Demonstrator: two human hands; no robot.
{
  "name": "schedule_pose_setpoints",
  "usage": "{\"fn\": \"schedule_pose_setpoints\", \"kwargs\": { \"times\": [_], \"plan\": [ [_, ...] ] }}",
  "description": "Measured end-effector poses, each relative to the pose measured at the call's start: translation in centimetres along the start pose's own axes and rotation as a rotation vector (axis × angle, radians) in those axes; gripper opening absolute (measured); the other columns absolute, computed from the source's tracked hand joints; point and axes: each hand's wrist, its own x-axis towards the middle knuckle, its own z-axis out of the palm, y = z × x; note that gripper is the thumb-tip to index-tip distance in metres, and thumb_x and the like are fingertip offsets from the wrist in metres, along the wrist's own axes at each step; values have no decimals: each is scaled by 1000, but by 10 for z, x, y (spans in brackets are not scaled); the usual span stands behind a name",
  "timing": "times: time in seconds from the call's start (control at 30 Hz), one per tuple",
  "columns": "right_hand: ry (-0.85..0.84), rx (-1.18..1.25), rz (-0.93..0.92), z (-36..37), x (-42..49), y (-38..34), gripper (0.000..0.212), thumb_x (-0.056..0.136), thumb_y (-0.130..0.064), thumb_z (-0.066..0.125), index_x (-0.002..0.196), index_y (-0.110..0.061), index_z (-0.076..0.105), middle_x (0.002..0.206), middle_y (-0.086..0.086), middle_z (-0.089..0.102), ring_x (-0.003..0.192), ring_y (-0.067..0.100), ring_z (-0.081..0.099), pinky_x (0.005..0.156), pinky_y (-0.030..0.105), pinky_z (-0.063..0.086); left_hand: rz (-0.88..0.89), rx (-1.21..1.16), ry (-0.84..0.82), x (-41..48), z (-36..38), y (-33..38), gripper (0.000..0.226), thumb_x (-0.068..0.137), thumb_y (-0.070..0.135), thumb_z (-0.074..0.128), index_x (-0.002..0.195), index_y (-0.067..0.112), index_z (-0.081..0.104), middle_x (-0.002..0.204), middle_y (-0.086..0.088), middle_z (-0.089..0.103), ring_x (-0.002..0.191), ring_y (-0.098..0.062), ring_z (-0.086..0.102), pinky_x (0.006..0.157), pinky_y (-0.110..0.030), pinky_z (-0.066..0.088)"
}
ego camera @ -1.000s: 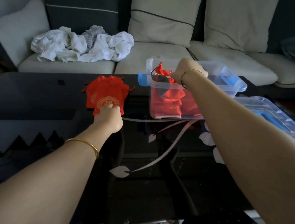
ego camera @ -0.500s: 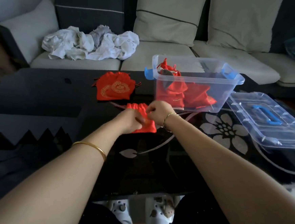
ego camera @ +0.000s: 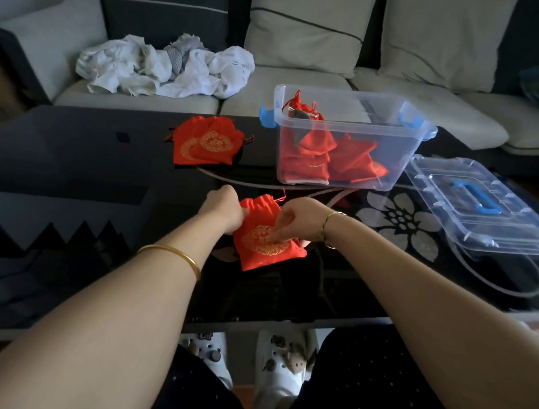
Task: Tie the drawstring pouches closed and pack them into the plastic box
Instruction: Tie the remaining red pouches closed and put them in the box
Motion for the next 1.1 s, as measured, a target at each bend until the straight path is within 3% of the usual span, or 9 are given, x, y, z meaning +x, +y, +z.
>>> {"fn": "schedule_pose_setpoints", "kwargs": {
  "times": [0.07,0.2,0.3,0.37,0.47,0.6,0.7,0.9,1.1],
  "plan": [
    [61,55,24,-2,0,3,21,83,-16,65,93,3,68,76,8,62,72,20,62,62,29,53,52,-41,-18,-4,-4,2,18,87,15,60,91,-2,64,91,-22,67,86,-37,67,79,-44,57],
    [409,164,51,-16,10,16,35,82,4,47,114,-1,59,105,21,59,86,34,63,64,39,53,244,-221,5,-16,-16,17,11,89,6,57,97,11,52,83,-7,56,72,-23,59,72,-40,54],
    [387,322,47,-25,9,24,60,80,17,42,133,-11,48,127,16,49,83,32,59,66,48,55,363,-299,31,-26,-23,29,13,91,4,54,98,13,50,80,-2,51,68,-15,55,67,-32,54],
    [341,372,78,-28,6,29,62,82,18,40,133,-15,47,130,13,50,79,28,59,59,42,54,413,-318,54,-30,-25,33,14,91,3,54,100,13,51,79,1,50,69,-12,55,66,-29,53],
    [328,430,90,-30,3,33,49,87,9,37,124,-17,55,120,14,57,64,16,56,49,27,49,461,-318,66,-32,-26,35,14,91,3,53,100,14,51,81,3,49,72,-11,54,67,-28,53],
    [301,412,53,-32,-2,37,11,94,-10,46,91,-12,57,95,11,56,62,11,56,52,24,47,477,-319,81,-31,-28,33,15,91,4,54,100,15,51,81,3,48,74,-12,54,69,-29,53],
    [308,441,42,-36,-5,38,21,95,-11,43,77,-14,52,92,10,57,64,13,59,52,24,46,472,-303,97,-28,-30,31,18,90,5,56,102,17,50,82,2,49,74,-14,55,72,-34,54],
    [380,571,-21,-45,-13,29,24,96,-11,41,75,-16,51,75,3,60,61,14,58,53,23,45,398,-116,55,-23,-34,27,43,87,5,60,127,11,46,96,-4,57,84,-20,61,79,-32,51],
    [432,721,-27,-46,-13,18,25,94,-13,42,71,-13,52,66,4,59,55,15,54,47,21,42,370,230,218,-22,-40,27,11,91,11,55,98,9,63,97,-8,64,86,-25,60,74,-38,50]
  ]
}}
